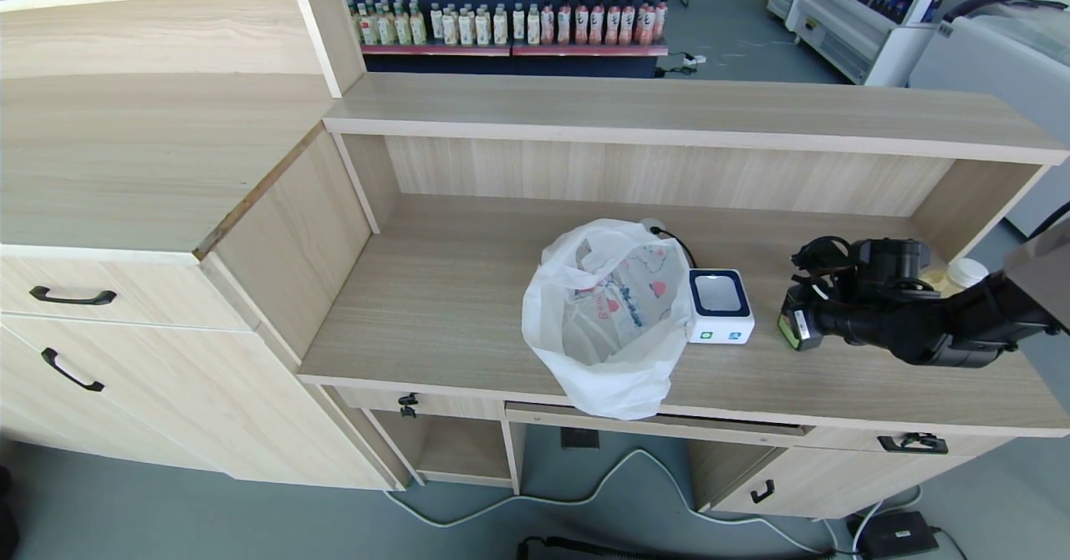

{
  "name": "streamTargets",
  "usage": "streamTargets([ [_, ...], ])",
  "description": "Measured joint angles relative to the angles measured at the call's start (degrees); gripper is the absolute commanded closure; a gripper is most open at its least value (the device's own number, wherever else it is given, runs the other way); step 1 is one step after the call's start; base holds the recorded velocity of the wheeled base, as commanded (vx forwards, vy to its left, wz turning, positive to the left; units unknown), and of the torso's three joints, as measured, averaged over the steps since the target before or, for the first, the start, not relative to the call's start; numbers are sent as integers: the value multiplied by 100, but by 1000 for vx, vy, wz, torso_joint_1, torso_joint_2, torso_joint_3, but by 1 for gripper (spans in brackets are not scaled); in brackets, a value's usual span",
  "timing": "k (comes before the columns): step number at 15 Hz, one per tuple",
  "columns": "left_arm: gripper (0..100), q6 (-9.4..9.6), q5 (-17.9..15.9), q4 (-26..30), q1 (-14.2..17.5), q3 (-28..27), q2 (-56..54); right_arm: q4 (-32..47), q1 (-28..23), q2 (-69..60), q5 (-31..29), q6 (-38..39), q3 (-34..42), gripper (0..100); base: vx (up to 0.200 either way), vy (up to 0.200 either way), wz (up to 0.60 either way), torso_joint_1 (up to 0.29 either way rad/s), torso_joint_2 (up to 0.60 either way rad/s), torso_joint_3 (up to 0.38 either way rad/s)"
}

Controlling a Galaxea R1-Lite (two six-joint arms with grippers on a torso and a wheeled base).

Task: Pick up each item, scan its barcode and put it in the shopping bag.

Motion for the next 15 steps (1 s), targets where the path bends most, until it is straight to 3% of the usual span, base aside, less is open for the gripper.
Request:
streamTargets([
  [4, 0, 1, -2, 0, 0, 0, 2, 134, 66, -503, -38, -137, 108, 100, 0, 0, 0, 0, 0, 0],
  [7, 0, 1, 0, 0, 0, 0, 0, 279, 30, -1880, -76, -583, 784, 100, 0, 0, 0, 0, 0, 0],
  [9, 0, 0, 0, 0, -2, 0, 2, 317, -11, -3135, -69, -1321, 1488, 100, 0, 0, 0, 0, 0, 0],
  [11, 0, 0, 0, 0, 0, 0, 2, 347, -2, -4423, -33, -2556, 2415, 100, 0, 0, 0, 0, 0, 0],
  [15, 0, 0, 0, 0, -2, 0, 2, 545, 594, -6044, 842, -6383, 3507, 100, 0, 0, 0, 0, 0, 0],
])
